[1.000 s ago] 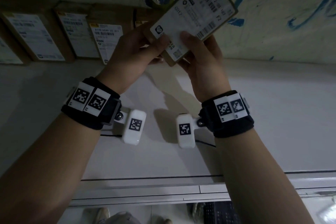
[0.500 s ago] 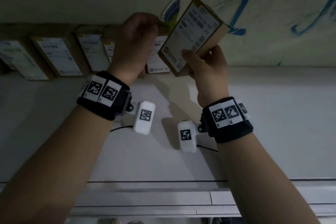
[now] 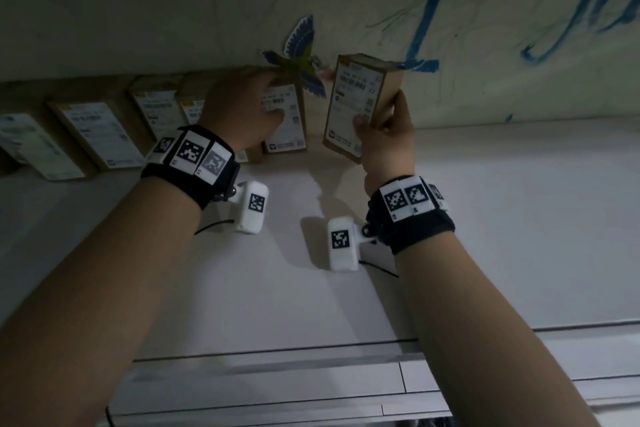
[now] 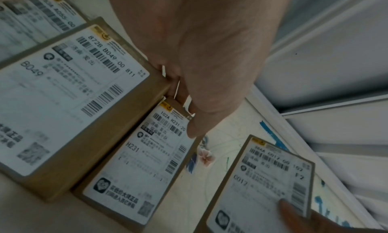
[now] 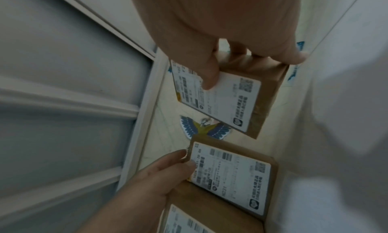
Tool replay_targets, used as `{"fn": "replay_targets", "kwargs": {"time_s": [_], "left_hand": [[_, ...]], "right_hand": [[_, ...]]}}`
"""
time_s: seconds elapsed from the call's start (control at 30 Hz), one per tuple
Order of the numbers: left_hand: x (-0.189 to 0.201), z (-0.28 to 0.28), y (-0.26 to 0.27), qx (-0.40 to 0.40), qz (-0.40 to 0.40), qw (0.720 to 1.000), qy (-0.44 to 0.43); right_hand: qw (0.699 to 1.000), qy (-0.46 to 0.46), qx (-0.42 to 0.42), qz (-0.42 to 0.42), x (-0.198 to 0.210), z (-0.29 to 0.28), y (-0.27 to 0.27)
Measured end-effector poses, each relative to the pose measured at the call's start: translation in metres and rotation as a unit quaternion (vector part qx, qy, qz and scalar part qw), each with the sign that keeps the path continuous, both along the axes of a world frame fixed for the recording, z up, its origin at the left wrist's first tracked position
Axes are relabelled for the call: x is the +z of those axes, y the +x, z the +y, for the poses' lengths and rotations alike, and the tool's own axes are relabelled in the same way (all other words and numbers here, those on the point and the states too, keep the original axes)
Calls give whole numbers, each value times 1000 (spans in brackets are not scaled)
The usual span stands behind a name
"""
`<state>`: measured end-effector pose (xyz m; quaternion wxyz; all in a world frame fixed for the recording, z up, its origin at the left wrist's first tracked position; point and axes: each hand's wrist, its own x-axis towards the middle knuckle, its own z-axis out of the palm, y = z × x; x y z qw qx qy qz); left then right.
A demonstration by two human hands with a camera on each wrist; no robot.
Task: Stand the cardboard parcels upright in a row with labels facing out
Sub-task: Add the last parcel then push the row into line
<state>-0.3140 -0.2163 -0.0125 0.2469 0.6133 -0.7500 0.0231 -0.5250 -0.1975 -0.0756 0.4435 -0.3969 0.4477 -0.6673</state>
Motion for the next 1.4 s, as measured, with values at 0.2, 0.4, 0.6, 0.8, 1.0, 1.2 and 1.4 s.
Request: {"fn": "replay_targets", "kwargs": {"time_s": [0.2,0.4,0.6,0.8,1.0,1.2,1.4], "left_hand": [[-4,-2,3,19,-24,1000,-5],[-7,0,-2,28,-9,999,-13],[-10,-5,7,-3,-7,1000,-21],[-7,-5,16,-34,-8,999,-30],[-2,4,52,138,-6,988,-69],[-3,3,50,139,-9,987,-74],[-12,2,54,139,11,987,-86]], "right_hand": [[970,102,40,217,6,-41,-5],[936,127,100,313,22,-69,10],[915,162,66,363,10,-80,14],[895,207,117,377,12,-89,2],[899,223,151,346,34,-96,-7],[887,196,132,396,13,-115,-7],[896,205,149,364,40,-85,-9]]}}
